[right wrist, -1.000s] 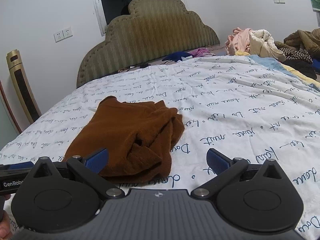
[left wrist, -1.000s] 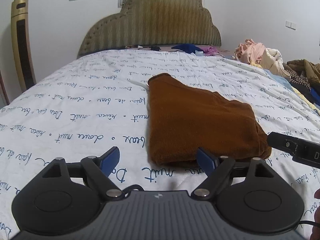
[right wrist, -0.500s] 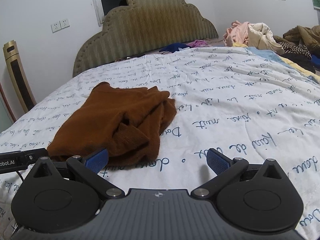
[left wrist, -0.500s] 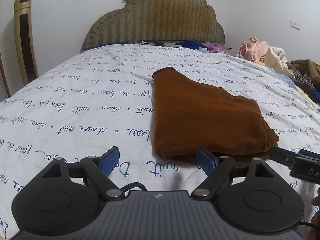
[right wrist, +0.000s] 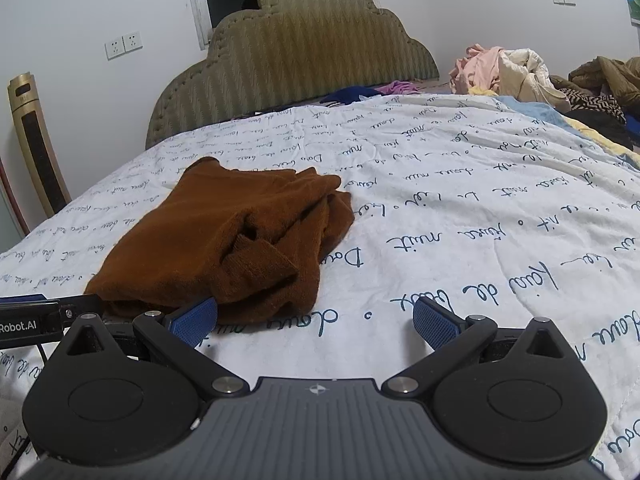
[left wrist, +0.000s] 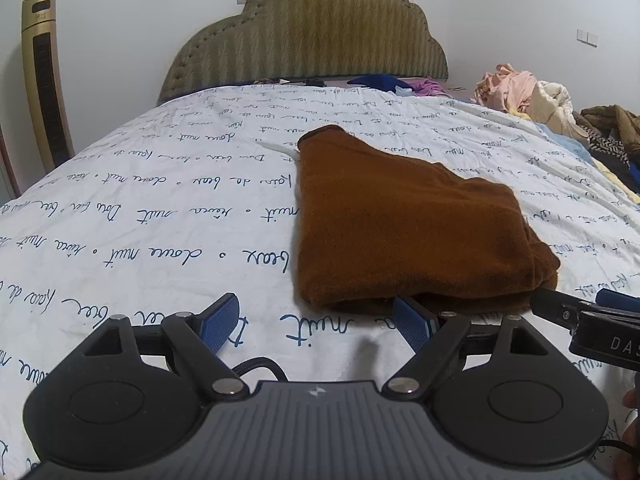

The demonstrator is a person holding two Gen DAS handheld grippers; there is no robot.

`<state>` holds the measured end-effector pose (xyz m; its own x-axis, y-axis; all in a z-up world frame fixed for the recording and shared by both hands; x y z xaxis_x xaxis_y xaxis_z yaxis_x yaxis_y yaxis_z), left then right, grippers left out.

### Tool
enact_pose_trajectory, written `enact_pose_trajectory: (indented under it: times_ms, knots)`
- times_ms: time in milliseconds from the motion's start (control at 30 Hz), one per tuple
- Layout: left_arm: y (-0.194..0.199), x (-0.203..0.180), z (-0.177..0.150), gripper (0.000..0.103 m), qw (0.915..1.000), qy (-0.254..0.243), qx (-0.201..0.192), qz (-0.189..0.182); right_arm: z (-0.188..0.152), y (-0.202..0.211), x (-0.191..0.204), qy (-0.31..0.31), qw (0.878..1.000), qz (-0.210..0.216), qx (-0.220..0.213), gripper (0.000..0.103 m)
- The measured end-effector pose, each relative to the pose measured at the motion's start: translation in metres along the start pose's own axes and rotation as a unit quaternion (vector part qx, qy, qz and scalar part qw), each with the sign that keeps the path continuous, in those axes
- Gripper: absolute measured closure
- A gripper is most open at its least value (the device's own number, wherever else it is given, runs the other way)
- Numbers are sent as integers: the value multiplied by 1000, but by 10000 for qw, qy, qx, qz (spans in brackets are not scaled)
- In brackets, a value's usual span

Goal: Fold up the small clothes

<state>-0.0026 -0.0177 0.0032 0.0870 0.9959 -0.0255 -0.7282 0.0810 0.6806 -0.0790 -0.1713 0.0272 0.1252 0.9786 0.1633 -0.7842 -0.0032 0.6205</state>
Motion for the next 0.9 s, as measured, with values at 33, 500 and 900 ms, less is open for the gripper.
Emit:
enact_pose_trajectory:
  times_ms: [33,500,900]
  knots:
    - [0,0,-1,19,10000,5,1,18,0,0,0,11,10000,-5,1,0]
    - [4,-2,-2,19,9999,-4,-43,-101,-3,-3,-1,64,9999,-8,107,0]
    - [10,1,0,19,9996,88,-105,-251,-5,-4,-1,99,9999,7,142,0]
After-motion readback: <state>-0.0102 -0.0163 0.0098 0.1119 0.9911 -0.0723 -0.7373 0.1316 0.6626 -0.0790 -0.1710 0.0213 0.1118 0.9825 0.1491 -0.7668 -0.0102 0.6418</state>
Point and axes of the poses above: each gripper's, at about its wrist camera, not at the fingertips, and y roughly against the way its jaws point, x to its left, z to its top, the point moved 7 cm from there along -y, roughly the way its jaws point, and after that the axes turned 6 degrees about x, right-handed, at the moved point
